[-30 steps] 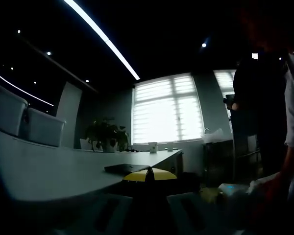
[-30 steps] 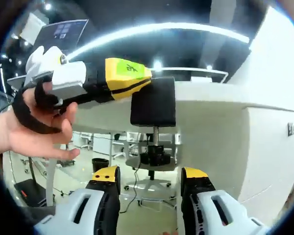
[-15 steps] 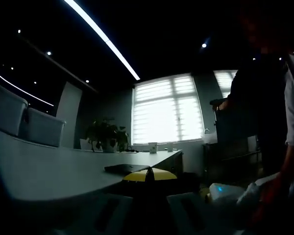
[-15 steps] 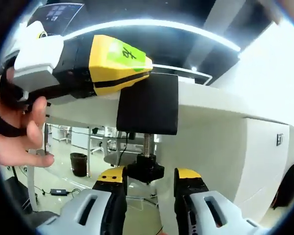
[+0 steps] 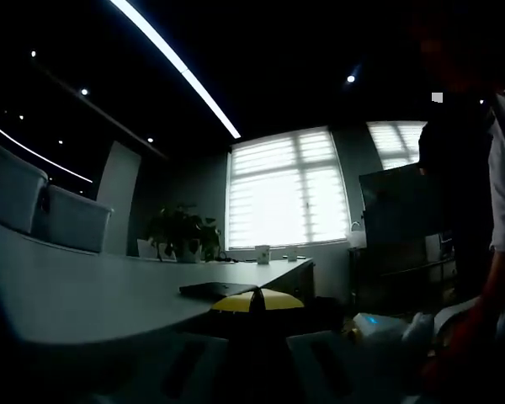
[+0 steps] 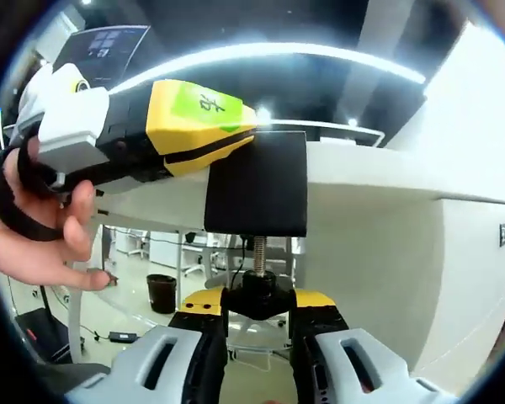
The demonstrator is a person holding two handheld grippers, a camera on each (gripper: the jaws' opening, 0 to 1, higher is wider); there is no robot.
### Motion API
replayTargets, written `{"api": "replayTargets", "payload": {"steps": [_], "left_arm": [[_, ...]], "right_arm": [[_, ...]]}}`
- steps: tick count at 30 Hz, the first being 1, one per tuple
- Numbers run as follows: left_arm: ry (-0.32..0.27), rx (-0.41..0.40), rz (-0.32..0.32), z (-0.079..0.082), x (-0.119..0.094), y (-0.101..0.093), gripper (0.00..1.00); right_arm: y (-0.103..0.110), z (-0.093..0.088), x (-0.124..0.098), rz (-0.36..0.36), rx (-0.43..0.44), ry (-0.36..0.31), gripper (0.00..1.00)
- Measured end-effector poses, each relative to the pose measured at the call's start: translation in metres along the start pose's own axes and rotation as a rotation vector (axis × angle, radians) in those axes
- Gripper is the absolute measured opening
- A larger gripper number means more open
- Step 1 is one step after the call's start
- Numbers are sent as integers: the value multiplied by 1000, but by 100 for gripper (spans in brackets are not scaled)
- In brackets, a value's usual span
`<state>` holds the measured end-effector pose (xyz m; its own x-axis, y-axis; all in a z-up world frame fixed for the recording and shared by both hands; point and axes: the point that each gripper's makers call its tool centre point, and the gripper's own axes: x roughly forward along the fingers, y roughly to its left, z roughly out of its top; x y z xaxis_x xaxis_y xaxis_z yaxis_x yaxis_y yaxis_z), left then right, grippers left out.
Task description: Clamp the fixed fixture on the desktop, loosen the retaining clip, secure it to the edge of the desk, and tighten the retaining clip.
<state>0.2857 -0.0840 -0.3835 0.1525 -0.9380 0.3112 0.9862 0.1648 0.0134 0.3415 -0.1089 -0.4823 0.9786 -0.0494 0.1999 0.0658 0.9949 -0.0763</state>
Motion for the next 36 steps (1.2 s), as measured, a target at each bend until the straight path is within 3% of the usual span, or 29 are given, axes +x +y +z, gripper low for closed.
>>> {"api": "replayTargets", "payload": {"steps": [4,10,14,19,23,27,29,33,36], "left_arm": [[-3,-3,0,0,0,0,1],[-5,-4,0,0,0,0,1],[-6,-5,0,0,0,1,1],[-7,0,-1,0,0,1,1],[-8,1,-1,0,0,0,1],[-7,0,0,-1,-1,0,1],[-7,-2,1,-1,-1,1,1],[-6,-4,0,-2,-1,0,1],[-1,-4,2,-2,-1,0,1]], "right_arm": [[2,0,0,94,51,-1,27],[5,0,3,208,30,1,27],[9,0,3,341,37,28,27],[10,1,1,400,5,36,27],[6,-1,-1,316,28,28,28],[1,-4,-12,200,85,40,44],[-1,-1,-18,152,108,34,47],[-14,-5,-32,-15,5,97,46],[-8,-6,-31,-31,14,116,47]]}}
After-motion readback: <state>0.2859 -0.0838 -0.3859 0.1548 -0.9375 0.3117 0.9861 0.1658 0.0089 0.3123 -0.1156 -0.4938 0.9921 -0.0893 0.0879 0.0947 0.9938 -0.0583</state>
